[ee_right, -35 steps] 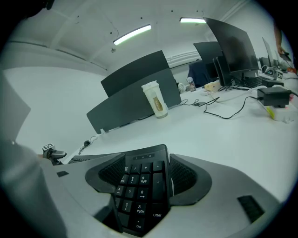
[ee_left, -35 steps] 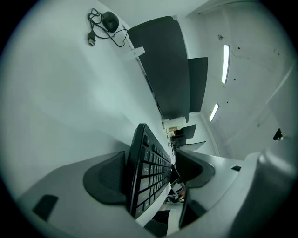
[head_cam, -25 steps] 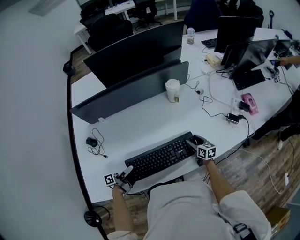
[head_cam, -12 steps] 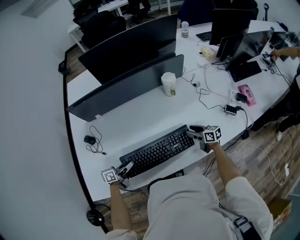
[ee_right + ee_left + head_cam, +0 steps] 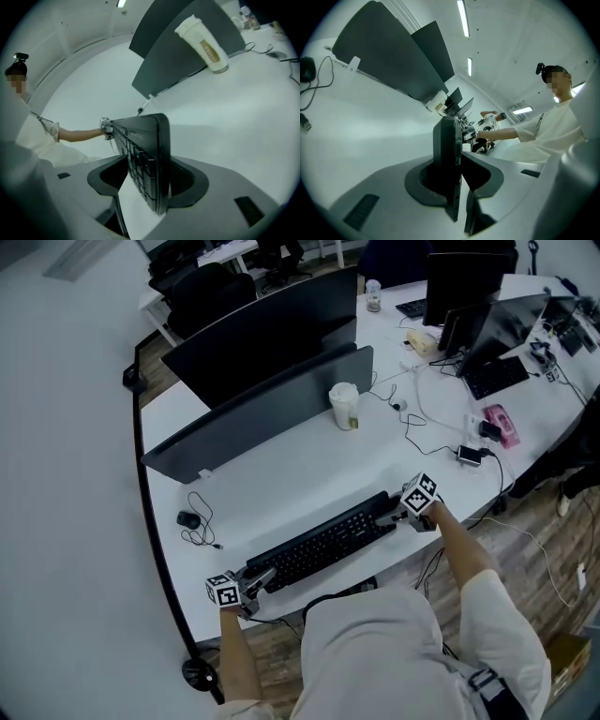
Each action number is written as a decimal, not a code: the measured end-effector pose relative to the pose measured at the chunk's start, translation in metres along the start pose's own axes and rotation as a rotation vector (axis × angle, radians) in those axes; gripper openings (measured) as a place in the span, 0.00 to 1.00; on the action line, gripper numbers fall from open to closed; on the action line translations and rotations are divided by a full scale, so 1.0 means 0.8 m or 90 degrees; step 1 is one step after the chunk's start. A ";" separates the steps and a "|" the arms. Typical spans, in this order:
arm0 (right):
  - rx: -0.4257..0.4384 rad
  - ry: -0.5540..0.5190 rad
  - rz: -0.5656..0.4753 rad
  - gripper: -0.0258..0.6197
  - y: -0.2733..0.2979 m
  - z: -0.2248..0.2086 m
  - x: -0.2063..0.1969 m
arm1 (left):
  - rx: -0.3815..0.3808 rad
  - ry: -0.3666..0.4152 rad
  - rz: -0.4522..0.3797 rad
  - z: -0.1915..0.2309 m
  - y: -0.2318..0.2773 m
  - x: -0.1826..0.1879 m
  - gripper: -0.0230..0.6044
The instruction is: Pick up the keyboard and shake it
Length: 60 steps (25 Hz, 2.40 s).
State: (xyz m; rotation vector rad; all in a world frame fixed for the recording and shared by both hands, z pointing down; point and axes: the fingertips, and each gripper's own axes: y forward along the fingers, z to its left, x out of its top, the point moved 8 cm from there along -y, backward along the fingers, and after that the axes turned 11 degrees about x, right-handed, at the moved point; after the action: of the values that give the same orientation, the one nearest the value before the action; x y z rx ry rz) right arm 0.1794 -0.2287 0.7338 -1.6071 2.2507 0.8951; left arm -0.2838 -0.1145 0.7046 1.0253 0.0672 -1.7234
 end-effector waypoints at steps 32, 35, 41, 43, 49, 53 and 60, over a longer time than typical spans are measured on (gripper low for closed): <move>-0.501 -1.008 0.714 0.23 -0.037 0.385 0.319 | 0.543 0.622 0.037 -0.106 0.053 0.104 0.19; -0.595 -1.151 0.721 0.23 -0.018 0.429 0.325 | 0.637 0.590 -0.013 -0.104 0.053 0.119 0.18; -0.752 -1.237 0.561 0.24 -0.030 0.477 0.309 | 0.783 0.657 -0.096 -0.127 -0.005 0.186 0.19; -0.819 -1.257 0.482 0.23 -0.043 0.469 0.295 | 0.828 0.721 -0.095 -0.145 -0.044 0.227 0.19; -0.956 -1.165 0.204 0.21 -0.050 0.417 0.230 | 0.897 1.004 -0.017 -0.209 -0.114 0.343 0.20; -0.978 -1.058 0.058 0.20 -0.042 0.391 0.192 | 0.884 1.157 0.045 -0.262 -0.122 0.392 0.20; -0.872 -0.999 -0.064 0.20 -0.036 0.311 0.165 | 0.899 1.301 0.150 -0.334 -0.114 0.386 0.22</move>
State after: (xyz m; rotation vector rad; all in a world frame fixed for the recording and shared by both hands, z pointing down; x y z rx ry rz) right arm 0.1186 -0.1875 0.4604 -0.4778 0.3108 2.5521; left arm -0.2142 -0.1747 0.2964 3.1466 -0.0011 0.4373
